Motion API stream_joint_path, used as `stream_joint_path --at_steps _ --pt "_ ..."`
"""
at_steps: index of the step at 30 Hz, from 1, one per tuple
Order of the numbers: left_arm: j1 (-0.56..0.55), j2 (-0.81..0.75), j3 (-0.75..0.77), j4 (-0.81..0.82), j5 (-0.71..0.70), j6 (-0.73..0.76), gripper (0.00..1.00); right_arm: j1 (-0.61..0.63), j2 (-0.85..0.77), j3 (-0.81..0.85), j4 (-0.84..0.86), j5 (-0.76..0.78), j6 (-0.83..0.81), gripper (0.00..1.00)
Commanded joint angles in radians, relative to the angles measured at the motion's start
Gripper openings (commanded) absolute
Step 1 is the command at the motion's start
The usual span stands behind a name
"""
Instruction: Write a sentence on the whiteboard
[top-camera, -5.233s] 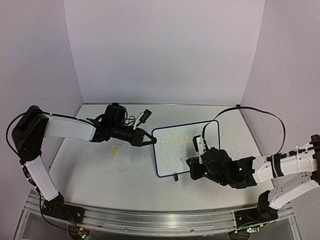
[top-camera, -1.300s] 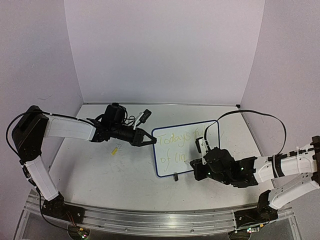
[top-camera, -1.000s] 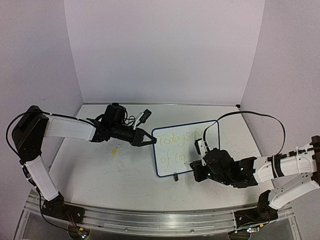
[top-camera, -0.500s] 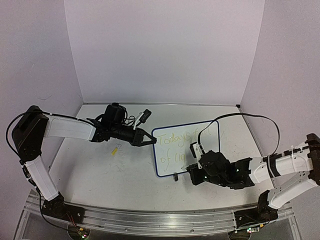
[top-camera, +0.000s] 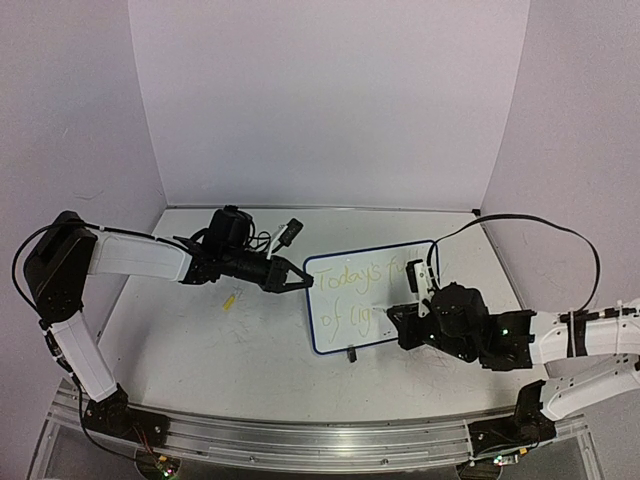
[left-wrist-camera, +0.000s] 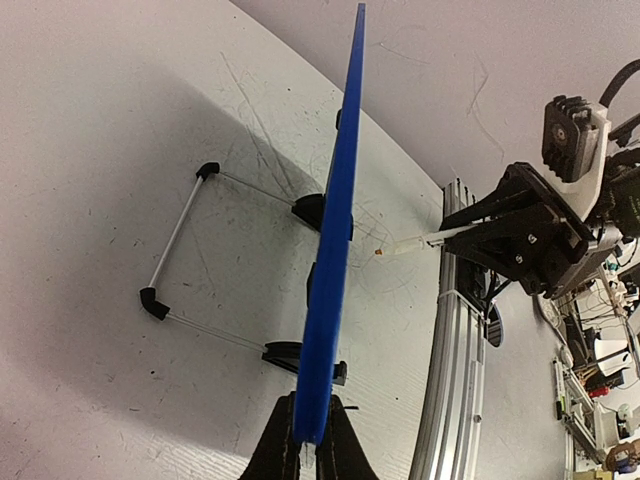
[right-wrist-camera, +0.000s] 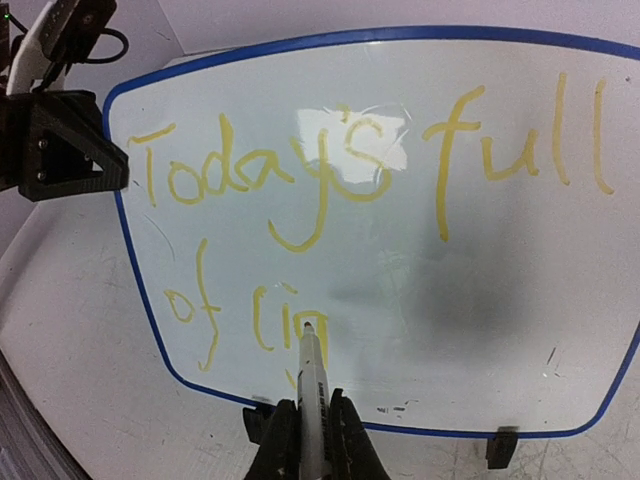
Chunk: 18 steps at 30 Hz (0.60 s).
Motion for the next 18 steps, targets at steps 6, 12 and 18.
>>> stream_joint_path --at_steps 6,12,18 --pt "-0.010 -0.016 0.025 -0.031 -0.039 0.029 0.00 0.000 -0.025 0.001 -0.041 0.071 -0.030 0.00" --pt "-0.010 -0.013 0.026 -0.031 -0.039 0.028 0.00 -0.001 0.027 0.023 -0.035 0.071 -0.028 0.00" --pt "-0.011 -0.015 0.027 -0.030 -0.039 0.030 0.00 0.000 0.031 0.025 -0.022 0.077 -0.035 0.00"
